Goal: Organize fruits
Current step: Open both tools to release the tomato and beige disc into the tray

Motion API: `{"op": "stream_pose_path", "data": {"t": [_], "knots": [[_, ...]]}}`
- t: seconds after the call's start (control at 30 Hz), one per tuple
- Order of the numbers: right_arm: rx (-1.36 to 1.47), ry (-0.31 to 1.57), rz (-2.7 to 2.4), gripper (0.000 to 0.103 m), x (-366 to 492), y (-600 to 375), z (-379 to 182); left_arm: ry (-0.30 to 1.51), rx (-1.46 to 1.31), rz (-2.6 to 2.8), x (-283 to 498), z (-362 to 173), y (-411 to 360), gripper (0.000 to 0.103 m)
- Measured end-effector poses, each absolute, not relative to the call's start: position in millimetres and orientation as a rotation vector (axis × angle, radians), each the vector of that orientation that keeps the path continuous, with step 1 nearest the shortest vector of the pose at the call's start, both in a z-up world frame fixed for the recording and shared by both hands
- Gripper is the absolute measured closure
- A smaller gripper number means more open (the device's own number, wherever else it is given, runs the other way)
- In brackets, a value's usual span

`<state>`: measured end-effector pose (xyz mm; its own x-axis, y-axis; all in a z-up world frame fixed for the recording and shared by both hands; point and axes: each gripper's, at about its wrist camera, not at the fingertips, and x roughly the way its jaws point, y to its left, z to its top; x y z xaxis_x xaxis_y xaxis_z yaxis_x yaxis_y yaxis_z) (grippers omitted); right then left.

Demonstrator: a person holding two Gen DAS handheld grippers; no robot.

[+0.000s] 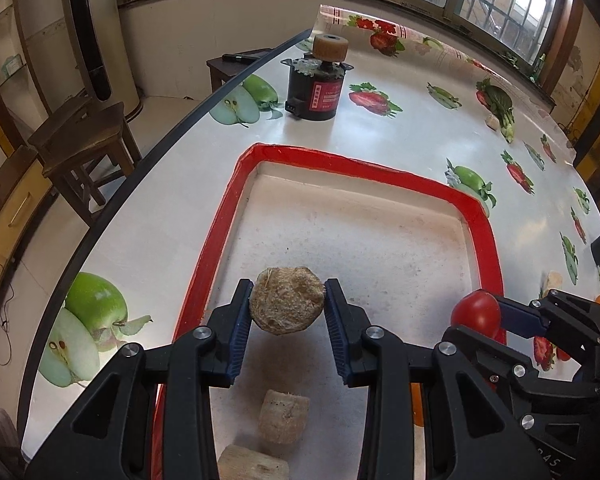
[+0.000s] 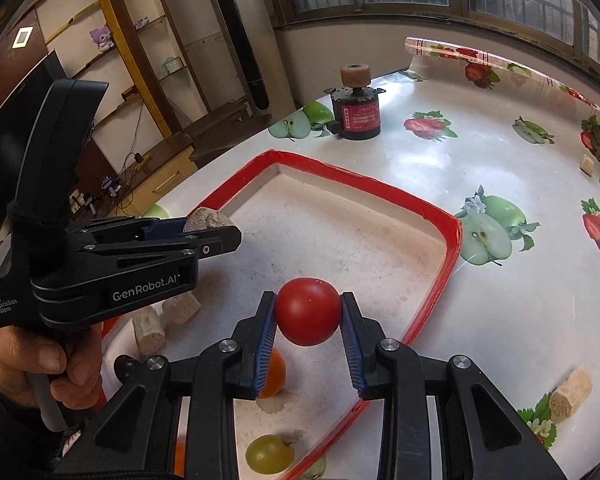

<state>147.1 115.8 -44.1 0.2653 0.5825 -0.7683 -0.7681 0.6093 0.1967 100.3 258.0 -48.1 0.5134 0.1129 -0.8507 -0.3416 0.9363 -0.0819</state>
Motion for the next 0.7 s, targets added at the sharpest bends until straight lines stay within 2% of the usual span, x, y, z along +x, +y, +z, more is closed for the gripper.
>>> {"op": "stream_pose_path", "data": {"t": [0.43,0.47,0.6,0.7], "knots": [[-0.270,0.973,0.915,0.068,155.0,124.7,-64.8,1.039,-0.274,0.284,107.4,-61.5,259.5,0.069],[-0.267,0.973,0.917,0.067,154.7,124.4,-64.4,1.041,-0.273,0.288,107.5,-61.3,259.5,0.068],[-0.268,0.952,0.920,0.057,151.1,121.2,-56.5,1.029,-0.264,0.303,103.2,-55.9,257.9,0.050],[-0.274,0.933,0.918,0.056,147.4,117.0,-49.8,1.017,-0.265,0.305,98.7,-50.6,256.2,0.049]]}}
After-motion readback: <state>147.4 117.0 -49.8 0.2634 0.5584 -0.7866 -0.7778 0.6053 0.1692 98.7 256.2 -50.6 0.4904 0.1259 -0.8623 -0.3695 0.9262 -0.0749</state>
